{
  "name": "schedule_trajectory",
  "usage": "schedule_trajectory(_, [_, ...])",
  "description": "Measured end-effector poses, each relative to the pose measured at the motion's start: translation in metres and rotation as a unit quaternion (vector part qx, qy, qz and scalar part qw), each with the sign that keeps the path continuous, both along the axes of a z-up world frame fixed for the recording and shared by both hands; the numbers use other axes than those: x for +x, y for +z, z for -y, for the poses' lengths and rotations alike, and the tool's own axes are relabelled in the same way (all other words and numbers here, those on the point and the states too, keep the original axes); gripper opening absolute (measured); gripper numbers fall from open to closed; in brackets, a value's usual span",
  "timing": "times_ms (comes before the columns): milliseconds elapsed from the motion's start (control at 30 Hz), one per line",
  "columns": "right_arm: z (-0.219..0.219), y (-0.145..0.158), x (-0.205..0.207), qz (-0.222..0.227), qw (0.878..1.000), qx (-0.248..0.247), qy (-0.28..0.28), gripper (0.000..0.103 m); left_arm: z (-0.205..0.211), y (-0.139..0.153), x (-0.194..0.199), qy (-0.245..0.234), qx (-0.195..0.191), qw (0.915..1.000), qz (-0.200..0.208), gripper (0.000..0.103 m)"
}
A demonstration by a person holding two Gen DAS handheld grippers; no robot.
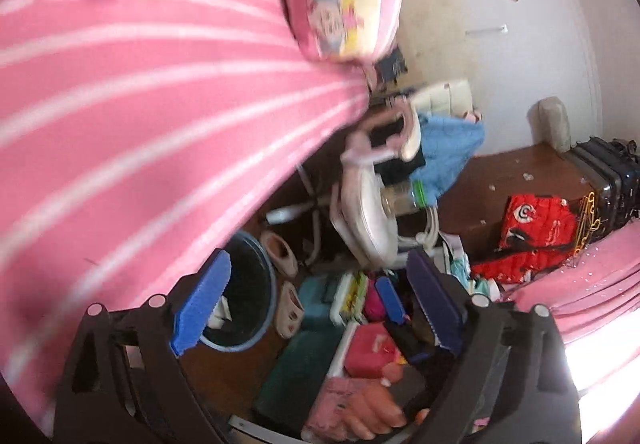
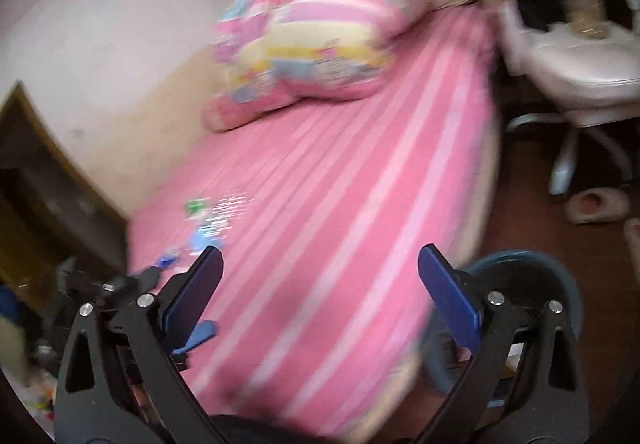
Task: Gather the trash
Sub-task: 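Move both open tools back over the bed toward the water bottle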
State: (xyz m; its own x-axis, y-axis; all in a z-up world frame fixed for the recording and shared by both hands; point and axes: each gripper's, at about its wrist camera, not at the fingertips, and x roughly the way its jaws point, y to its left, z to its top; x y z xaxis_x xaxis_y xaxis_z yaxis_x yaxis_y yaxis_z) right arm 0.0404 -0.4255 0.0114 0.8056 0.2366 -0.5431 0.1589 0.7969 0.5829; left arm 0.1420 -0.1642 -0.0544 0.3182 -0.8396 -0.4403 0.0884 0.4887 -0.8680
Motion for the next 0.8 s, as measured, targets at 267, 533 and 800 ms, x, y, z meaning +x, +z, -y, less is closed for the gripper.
schedule_trajectory(267, [-0.085,-0.001,0.083,-0.028,0.986,0.126,0.108,0.097,-0.098,0.018,-0.001,0.066,0.131,0.9864,0.075,0.088])
schedule_trajectory(533, [-0.148,-0.052,0.163,-0.063,0.971,0.174,0.15,0.097,-0.167,-0.012,0.043,0.096,0.202,0.9724,0.066,0.088])
schedule_trajectory(800, [-0.163,-0.084,0.226,-0.101,0.956,0.228,0.152,0.097,-0.162,-0.026,0.113,0.059,0.313,0.9432,0.096,0.088])
